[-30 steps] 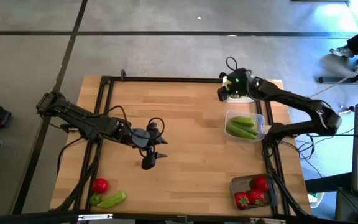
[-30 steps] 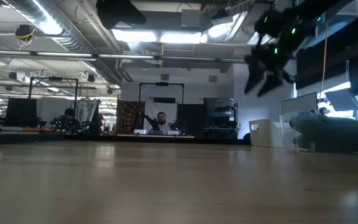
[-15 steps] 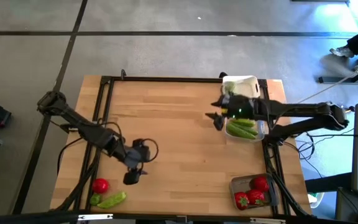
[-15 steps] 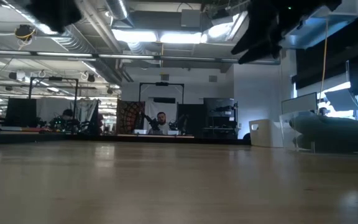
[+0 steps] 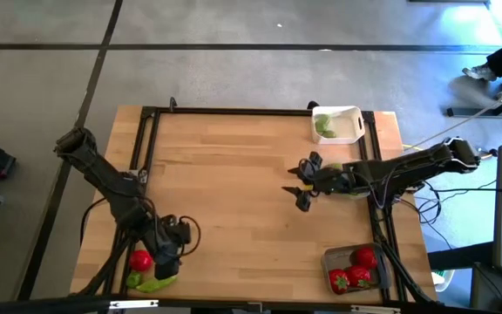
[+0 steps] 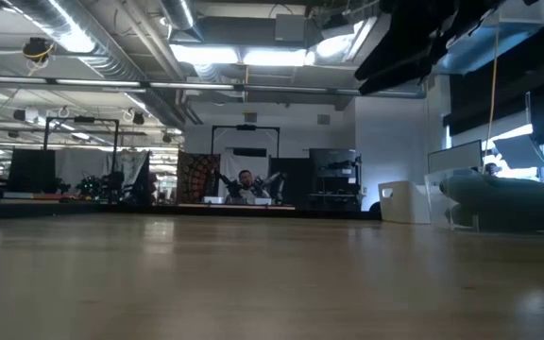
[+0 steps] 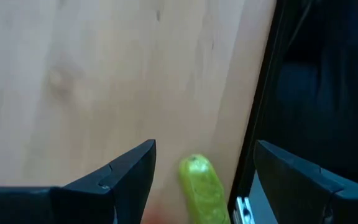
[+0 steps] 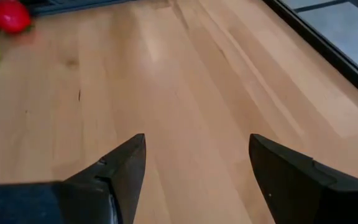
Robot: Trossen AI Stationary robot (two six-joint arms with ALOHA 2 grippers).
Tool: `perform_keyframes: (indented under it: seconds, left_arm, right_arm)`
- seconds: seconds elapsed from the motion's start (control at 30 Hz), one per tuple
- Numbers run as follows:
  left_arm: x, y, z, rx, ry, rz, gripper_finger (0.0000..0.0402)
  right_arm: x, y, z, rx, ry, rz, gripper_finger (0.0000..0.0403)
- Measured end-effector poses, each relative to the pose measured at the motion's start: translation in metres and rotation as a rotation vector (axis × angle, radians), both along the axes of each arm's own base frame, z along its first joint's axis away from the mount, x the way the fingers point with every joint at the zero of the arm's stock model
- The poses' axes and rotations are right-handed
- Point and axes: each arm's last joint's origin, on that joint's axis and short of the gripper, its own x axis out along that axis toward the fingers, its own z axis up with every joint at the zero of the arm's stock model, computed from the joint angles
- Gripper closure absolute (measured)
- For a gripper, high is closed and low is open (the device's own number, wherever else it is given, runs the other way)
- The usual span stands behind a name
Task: Sort produce into baskets
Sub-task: Put the cucumber into the transparent bin
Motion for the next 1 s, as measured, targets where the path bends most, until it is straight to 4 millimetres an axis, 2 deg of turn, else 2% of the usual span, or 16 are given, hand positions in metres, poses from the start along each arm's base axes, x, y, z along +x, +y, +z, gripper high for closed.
perform_keyframes:
  seconds: [0.4,0.57,0.7,0.9,1.0]
  left_arm:
    - [-0.01,-0.039,-0.042,-0.008,0.253,-0.015,0.0134]
    - [-0.008,-0.051,-0.059,-0.025,0.314,-0.007,0.0135]
    - [-0.005,-0.055,-0.069,-0.013,0.33,-0.01,0.0135]
    - [-0.006,-0.062,-0.097,0.01,0.473,-0.028,0.0135]
    - [-0.005,-0.065,-0.106,0.015,0.49,-0.063,0.0135]
  right_arm:
    - [0.011,0.006,-0.015,-0.04,0.036,-0.024,0.0139]
    - [0.014,0.006,-0.02,-0.045,0.057,-0.024,0.0139]
    - [0.014,0.006,-0.02,-0.045,0.058,-0.023,0.0139]
    - [0.014,0.006,-0.02,-0.045,0.058,-0.023,0.0139]
    - [0.014,0.006,-0.02,-0.045,0.058,-0.023,0.0139]
